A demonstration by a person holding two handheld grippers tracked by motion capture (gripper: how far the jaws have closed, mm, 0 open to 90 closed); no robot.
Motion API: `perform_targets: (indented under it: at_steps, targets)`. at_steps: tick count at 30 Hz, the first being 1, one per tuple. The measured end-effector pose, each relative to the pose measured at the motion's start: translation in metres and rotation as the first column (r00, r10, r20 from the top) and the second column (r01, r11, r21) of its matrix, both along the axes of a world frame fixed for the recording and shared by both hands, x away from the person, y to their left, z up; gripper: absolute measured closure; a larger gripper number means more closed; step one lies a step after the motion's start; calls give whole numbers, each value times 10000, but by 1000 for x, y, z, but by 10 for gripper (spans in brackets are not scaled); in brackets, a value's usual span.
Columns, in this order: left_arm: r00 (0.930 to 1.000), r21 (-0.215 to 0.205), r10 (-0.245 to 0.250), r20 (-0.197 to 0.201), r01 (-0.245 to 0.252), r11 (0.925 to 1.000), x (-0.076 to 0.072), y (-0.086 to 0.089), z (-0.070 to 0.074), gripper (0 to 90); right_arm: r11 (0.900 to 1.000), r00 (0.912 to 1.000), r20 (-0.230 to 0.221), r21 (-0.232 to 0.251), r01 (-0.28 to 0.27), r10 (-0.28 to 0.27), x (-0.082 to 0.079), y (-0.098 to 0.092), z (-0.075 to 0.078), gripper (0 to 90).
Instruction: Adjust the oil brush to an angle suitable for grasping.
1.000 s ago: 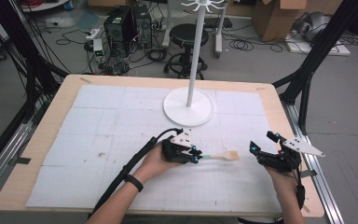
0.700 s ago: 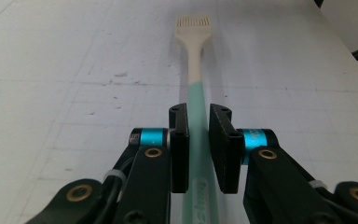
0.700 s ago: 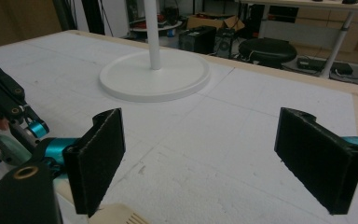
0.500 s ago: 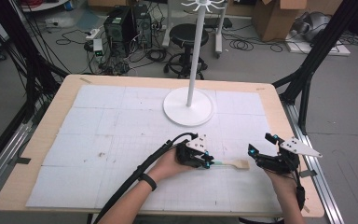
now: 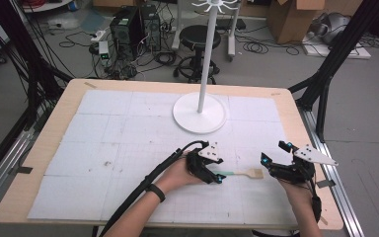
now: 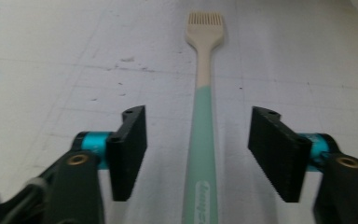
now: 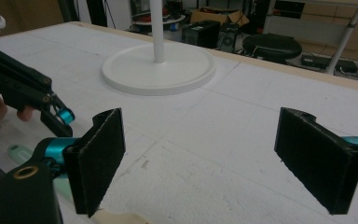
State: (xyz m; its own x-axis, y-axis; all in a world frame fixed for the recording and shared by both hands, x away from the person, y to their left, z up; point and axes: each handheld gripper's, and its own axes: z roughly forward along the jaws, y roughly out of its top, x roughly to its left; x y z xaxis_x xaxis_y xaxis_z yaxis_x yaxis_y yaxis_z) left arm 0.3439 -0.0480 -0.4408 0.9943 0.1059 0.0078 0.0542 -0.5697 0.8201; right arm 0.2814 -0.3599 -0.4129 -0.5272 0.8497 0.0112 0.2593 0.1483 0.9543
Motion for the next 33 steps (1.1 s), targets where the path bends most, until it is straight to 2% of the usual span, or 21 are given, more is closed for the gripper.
perform_targets:
  at_steps: [3, 5, 7, 10, 12, 14, 16, 23, 27, 30, 31, 33]
  targets:
    - [10000, -290, 45, -74, -47, 9996, -2, 9, 9, 240, 10000, 10000, -50, -44, -72, 72, 1, 1, -1, 155]
    - [9995, -553, 96, -286, -111, 9984, -3, 17, 16, 191, 9999, 9999, -51, -85, -110, 110, 2, 3, -2, 155]
    - [9989, -950, 134, -441, -175, 9953, -4, 27, 22, 188, 9998, 9999, -82, -96, -150, 150, 3, 5, -2, 155]
    - [9986, -1170, 467, -233, -491, 9919, -6, 43, 31, 168, 9994, 9996, -102, -202, -282, 280, 4, 8, -3, 155]
    - [9969, -1430, 765, -202, -786, 9866, -8, 57, 35, 168, 9992, 9994, -161, -221, -323, 320, 5, 10, -4, 154]
    - [9932, -1720, 1140, -220, -1161, 9782, -9, 73, 39, 168, 9989, 9992, -165, -282, -370, 365, 6, 11, -5, 155]
    - [9895, -1860, 1410, -313, -1443, 9719, -9, 91, 42, 174, 9989, 9990, -195, -249, -400, 395, 7, 13, -5, 154]
    - [9664, -2173, 2559, -259, -2553, 9421, -19, 154, 47, 172, 9980, 9984, -235, -359, -513, 505, 10, 17, -7, 154]
    - [9520, -2076, 3059, -66, -3005, 9309, -27, 186, 48, 166, 9980, 9982, -297, -342, -529, 518, 11, 18, -7, 154]
    - [9356, -2101, 3526, 201, -3408, 9163, -32, 208, 46, 160, 9983, 9983, -294, -272, -508, 500, 11, 18, -7, 154]
    - [9298, -2209, 3676, 159, -3553, 9083, -33, 214, 45, 159, 9984, 9983, -299, -266, -499, 491, 11, 19, -7, 154]
    - [9198, -2207, 3920, 157, -3791, 8986, -35, 227, 45, 160, 9983, 9984, -290, -304, -495, 487, 11, 19, -7, 154]
